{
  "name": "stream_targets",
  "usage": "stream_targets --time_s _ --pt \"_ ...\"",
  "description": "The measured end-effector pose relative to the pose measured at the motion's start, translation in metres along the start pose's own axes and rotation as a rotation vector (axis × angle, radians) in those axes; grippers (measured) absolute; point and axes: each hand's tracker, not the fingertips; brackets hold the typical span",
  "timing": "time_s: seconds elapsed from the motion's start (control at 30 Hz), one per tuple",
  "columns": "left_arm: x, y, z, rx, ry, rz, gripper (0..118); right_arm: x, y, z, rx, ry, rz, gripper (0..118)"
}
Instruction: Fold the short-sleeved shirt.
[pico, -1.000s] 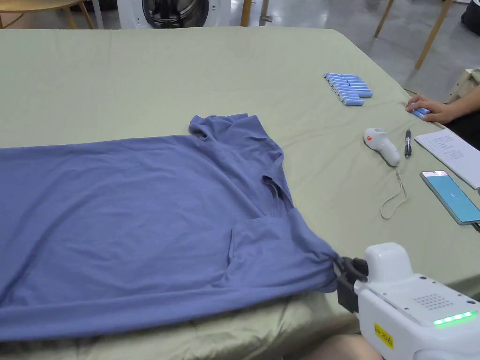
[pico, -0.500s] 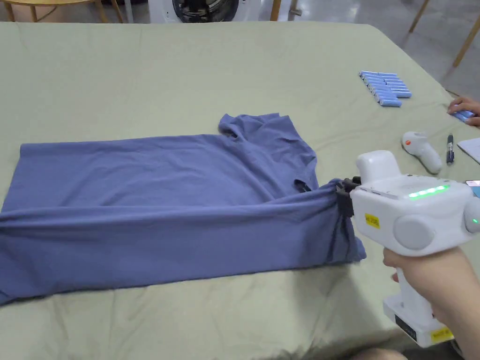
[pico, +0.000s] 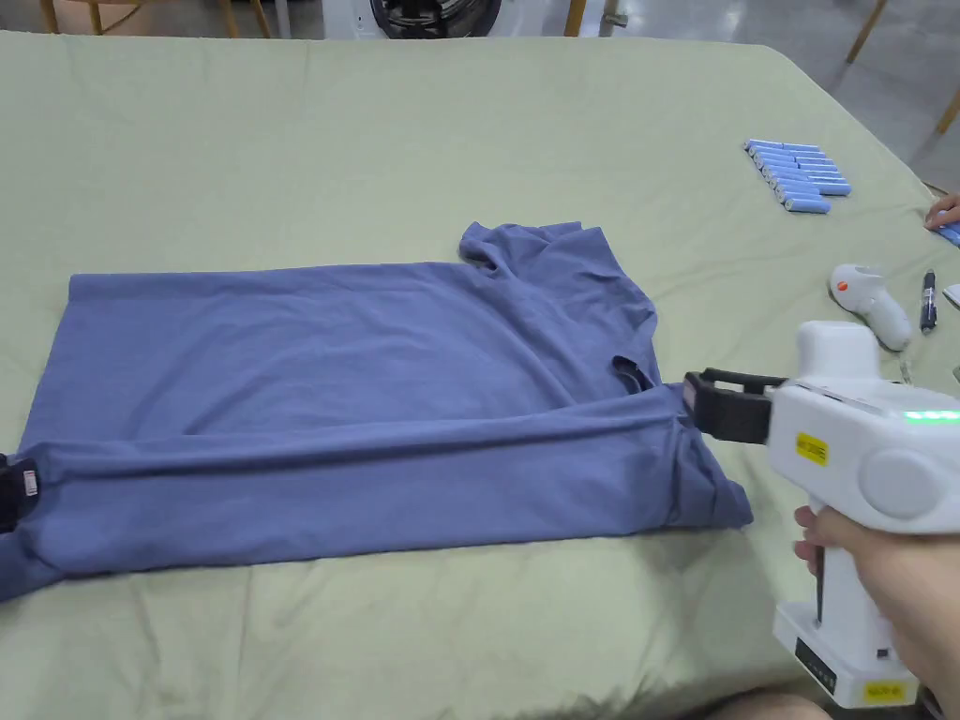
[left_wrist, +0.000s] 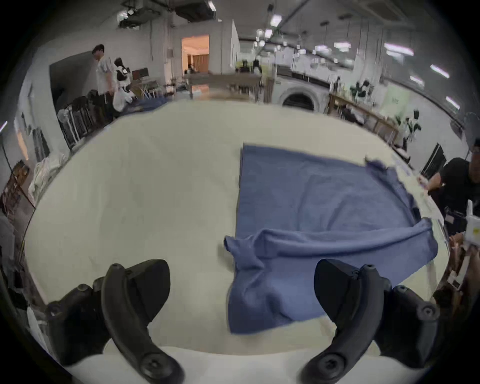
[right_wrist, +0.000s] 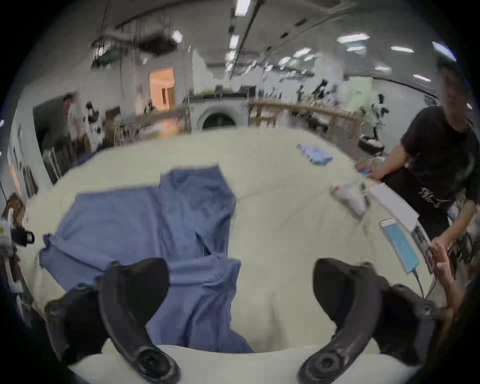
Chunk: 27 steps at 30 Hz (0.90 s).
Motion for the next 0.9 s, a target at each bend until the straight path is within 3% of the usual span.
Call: stream_targets --time_s 0.07,0.23,0.27,0.3,0.33,0.37,0.43,0.47,0.57,0.67,0.9 --pt "0.008 -0.010 0.039 0.101 0.021 -0.007 111 -0.003 -0.003 0.037 0.108 -0.003 -0.013 112" --pt "0.038 -0.062 0.103 0.275 -0.017 -0.041 76 -0.036 -0.045 0.093 0.159 -0.024 0.045 112" --pt "0.046 -0.077 0.104 0.267 -0.008 -0.038 55 -0.045 -0.058 0.097 0.139 -0.035 0.072 112" --pt "0.049 -0.089 0.101 0.251 -0.009 -0.045 19 -0.054 -0.071 0.098 0.118 -0.035 0.092 111" --pt "0.055 -0.101 0.097 0.223 0.000 -0.065 4 -0.063 -0.084 0.099 0.112 -0.023 0.100 105" --pt "0.061 -0.114 0.093 0.200 0.002 -0.071 3 -0.068 -0.097 0.095 0.099 -0.002 0.106 90" --pt "0.061 -0.137 0.077 0.152 -0.030 -0.087 0 -0.084 -0.116 0.088 0.022 0.005 0.117 9" --pt "0.065 -0.144 0.072 0.143 -0.008 -0.100 0 -0.092 -0.124 0.085 -0.008 -0.022 0.125 0" --pt "0.071 -0.153 0.062 0.095 -0.023 -0.080 0 -0.103 -0.138 0.076 -0.052 0.068 0.119 0" --pt "0.072 -0.151 0.058 0.102 -0.016 -0.062 0 -0.120 -0.141 0.075 -0.030 0.073 0.236 0" --pt "0.060 -0.119 0.056 0.114 -0.044 0.028 0 -0.128 -0.134 0.075 -0.028 0.124 0.203 0"
